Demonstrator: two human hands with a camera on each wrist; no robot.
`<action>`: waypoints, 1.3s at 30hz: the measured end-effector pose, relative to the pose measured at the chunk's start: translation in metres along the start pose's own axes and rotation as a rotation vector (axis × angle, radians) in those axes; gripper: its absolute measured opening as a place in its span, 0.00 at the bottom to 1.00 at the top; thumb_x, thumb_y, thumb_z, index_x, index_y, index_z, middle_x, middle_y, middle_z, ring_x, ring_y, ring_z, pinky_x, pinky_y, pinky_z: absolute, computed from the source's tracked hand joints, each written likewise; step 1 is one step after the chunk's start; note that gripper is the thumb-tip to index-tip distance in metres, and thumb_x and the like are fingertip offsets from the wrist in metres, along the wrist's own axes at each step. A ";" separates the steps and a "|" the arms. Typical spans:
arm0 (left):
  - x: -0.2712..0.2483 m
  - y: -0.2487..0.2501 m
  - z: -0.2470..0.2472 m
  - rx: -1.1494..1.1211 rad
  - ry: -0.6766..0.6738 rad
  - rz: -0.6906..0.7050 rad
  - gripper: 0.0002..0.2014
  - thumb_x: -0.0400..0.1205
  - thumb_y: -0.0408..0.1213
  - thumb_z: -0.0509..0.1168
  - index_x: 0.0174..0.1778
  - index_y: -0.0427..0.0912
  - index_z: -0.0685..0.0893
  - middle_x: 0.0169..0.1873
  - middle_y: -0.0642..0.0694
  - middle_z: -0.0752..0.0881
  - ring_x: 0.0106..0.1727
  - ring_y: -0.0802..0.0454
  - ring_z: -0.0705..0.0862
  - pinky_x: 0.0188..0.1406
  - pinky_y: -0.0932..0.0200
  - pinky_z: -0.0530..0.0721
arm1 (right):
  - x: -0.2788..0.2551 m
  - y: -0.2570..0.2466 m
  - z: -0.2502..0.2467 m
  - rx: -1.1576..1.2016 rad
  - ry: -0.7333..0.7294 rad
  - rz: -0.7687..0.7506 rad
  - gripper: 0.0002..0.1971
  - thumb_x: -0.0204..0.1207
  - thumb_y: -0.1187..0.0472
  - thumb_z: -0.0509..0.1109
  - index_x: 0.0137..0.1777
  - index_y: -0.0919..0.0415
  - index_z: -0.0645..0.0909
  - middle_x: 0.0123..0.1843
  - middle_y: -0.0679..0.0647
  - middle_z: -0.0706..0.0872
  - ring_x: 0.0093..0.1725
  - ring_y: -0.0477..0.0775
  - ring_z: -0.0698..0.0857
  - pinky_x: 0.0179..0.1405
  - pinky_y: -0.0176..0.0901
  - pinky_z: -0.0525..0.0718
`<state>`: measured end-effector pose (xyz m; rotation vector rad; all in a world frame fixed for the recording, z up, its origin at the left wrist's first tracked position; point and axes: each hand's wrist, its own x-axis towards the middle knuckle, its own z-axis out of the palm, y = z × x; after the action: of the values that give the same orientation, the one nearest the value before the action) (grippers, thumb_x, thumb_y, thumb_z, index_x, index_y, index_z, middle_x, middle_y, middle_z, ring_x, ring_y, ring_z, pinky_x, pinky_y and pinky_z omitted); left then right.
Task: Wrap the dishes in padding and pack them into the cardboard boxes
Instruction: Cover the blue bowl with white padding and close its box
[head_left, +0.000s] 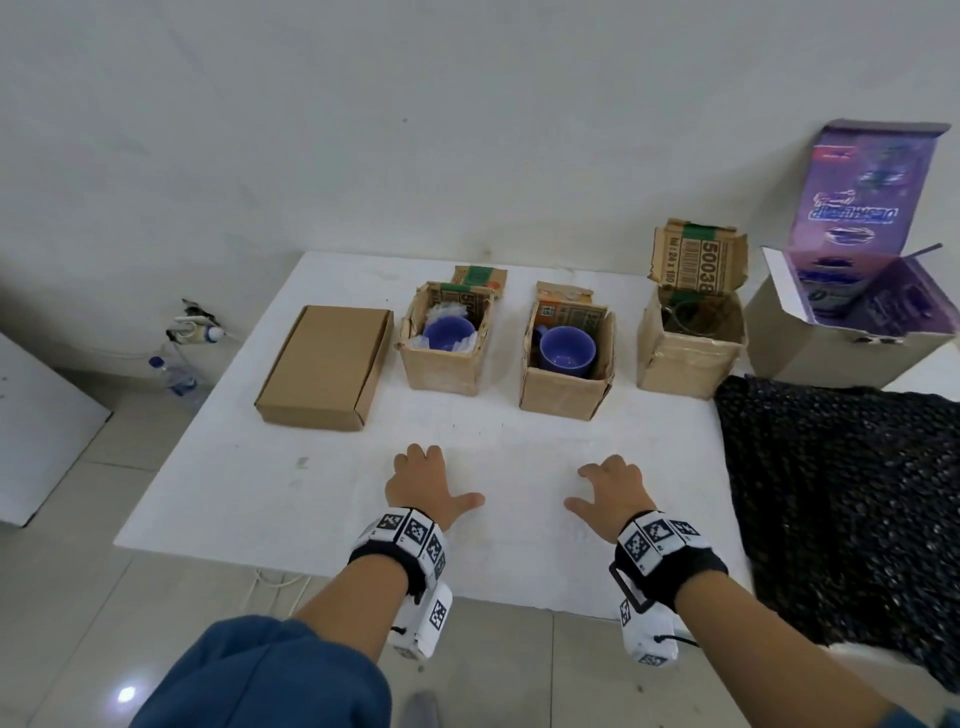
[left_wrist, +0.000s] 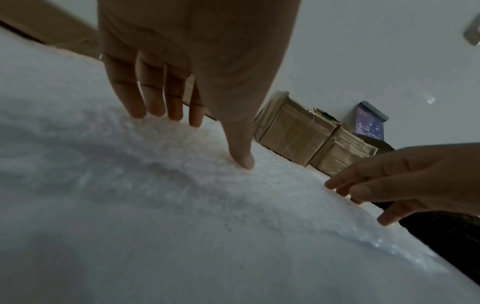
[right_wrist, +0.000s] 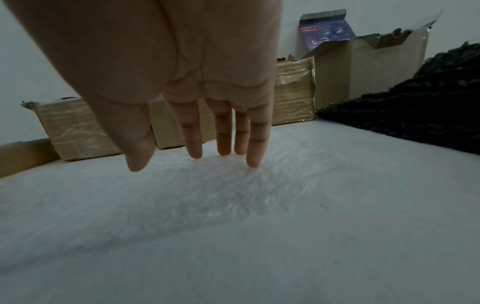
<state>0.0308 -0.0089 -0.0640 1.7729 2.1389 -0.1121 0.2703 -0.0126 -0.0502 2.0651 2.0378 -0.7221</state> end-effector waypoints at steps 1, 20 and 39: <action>0.000 0.001 0.001 -0.021 0.011 0.007 0.34 0.68 0.67 0.68 0.59 0.44 0.73 0.57 0.45 0.73 0.60 0.45 0.73 0.50 0.51 0.81 | 0.000 0.001 0.001 0.016 0.003 -0.004 0.28 0.80 0.43 0.62 0.77 0.55 0.67 0.72 0.59 0.67 0.71 0.62 0.66 0.72 0.51 0.70; -0.018 0.082 -0.090 -1.273 -0.207 0.263 0.12 0.83 0.37 0.64 0.62 0.43 0.79 0.54 0.42 0.88 0.55 0.46 0.87 0.55 0.52 0.85 | -0.016 -0.014 -0.063 0.892 0.091 -0.042 0.37 0.78 0.34 0.53 0.82 0.52 0.52 0.76 0.60 0.73 0.71 0.60 0.76 0.71 0.51 0.71; 0.053 0.047 -0.161 -1.277 -0.112 0.432 0.17 0.81 0.35 0.67 0.65 0.38 0.76 0.57 0.41 0.86 0.56 0.48 0.86 0.53 0.54 0.87 | 0.042 -0.101 -0.145 0.705 0.391 -0.357 0.25 0.70 0.47 0.74 0.66 0.55 0.78 0.68 0.58 0.76 0.70 0.56 0.72 0.73 0.55 0.72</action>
<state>0.0321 0.0966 0.0763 1.2556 1.1293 0.9900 0.2039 0.0947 0.0806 2.3463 2.7063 -1.3520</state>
